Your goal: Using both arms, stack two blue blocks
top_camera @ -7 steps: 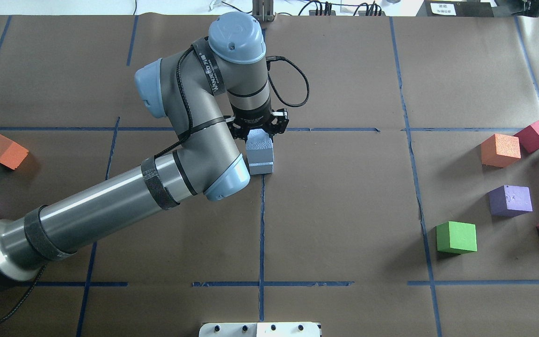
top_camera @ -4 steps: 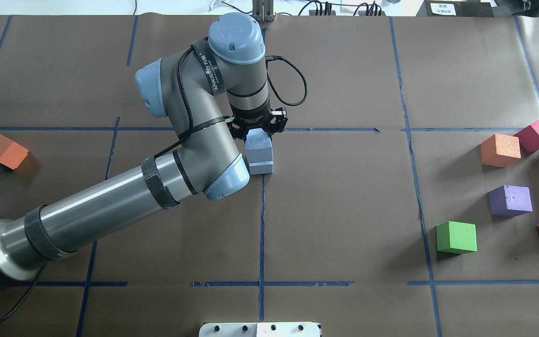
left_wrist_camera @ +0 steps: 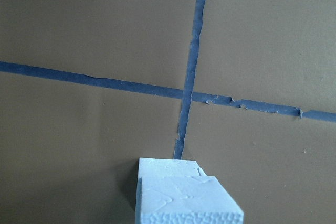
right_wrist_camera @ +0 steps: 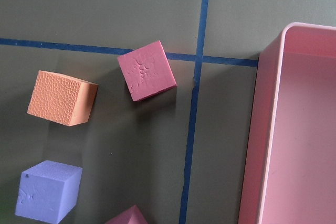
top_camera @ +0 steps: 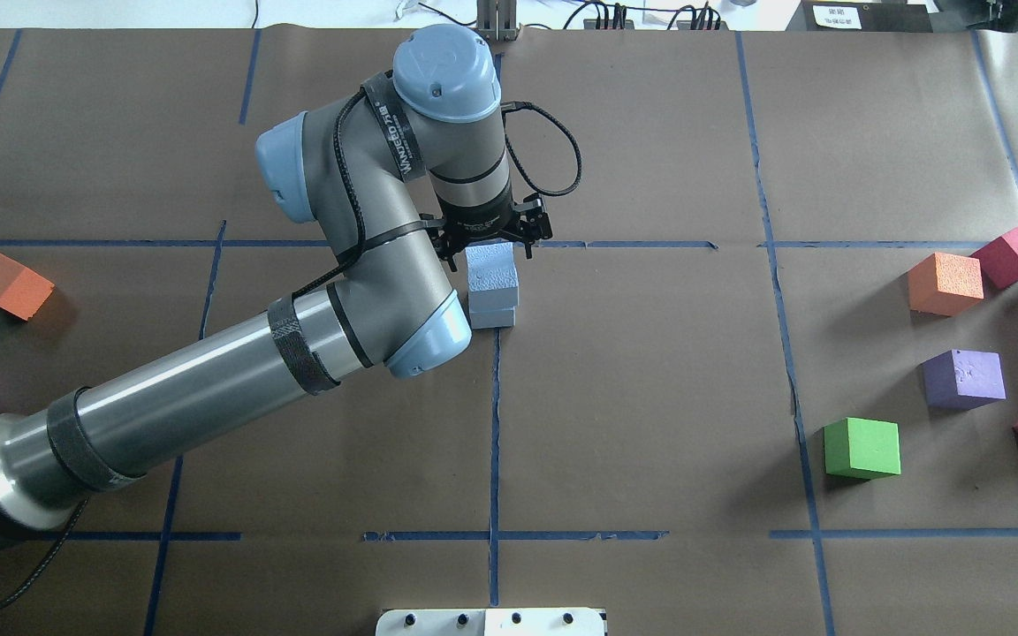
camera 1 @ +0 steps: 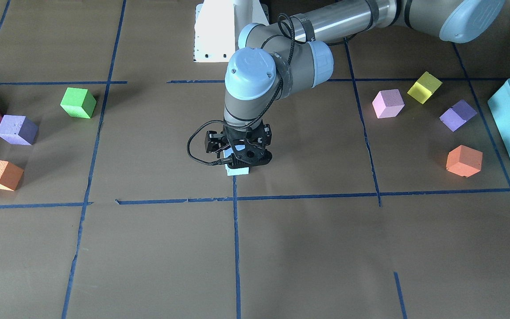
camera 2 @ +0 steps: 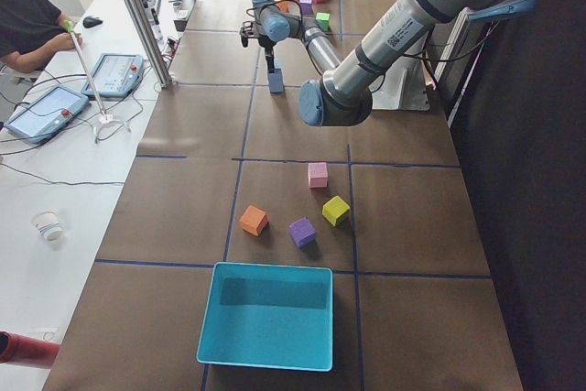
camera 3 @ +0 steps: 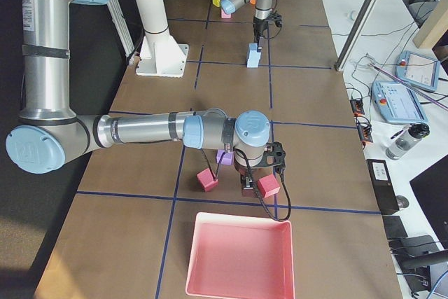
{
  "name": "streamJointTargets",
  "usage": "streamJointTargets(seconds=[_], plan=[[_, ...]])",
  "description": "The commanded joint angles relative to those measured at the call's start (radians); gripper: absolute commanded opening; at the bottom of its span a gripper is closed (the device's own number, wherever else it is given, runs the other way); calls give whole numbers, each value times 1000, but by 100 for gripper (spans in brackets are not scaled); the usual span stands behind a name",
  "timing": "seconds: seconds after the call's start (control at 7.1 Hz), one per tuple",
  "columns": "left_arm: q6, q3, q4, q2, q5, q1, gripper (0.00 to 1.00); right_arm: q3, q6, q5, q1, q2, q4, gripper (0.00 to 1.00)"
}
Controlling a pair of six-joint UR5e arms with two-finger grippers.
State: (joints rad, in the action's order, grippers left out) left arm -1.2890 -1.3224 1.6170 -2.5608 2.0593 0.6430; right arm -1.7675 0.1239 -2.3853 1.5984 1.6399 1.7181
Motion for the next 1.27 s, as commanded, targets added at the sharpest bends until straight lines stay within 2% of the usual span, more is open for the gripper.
streamJointTargets(seconds=[0.0, 0.14, 0.28, 0.42, 0.56, 0.85, 0.99, 1.13], plan=[[-3, -7, -3, -1, 1, 10, 100, 0, 0, 0, 0, 0, 0, 100], [-1, -24, -12, -2, 15, 36, 100, 0, 0, 0, 0, 0, 0, 100], [0, -88, -23, 23, 53, 56, 100, 2, 2, 0, 0, 1, -2, 100], [10, -197, -54, 90, 92, 73, 100, 17, 6, -3, 0, 5, -2, 100], [69, -331, -131, 176, 94, 98, 100, 45, 8, -3, 0, 3, -3, 100], [347, -562, -344, 333, 96, 214, 100, 57, 3, 9, 0, 14, -38, 100], [491, -625, -370, 417, 101, 293, 100, 59, -24, 38, 0, 21, -85, 100], [646, -644, -370, 517, 160, 390, 100, 62, -97, 41, 0, 26, -127, 100]])
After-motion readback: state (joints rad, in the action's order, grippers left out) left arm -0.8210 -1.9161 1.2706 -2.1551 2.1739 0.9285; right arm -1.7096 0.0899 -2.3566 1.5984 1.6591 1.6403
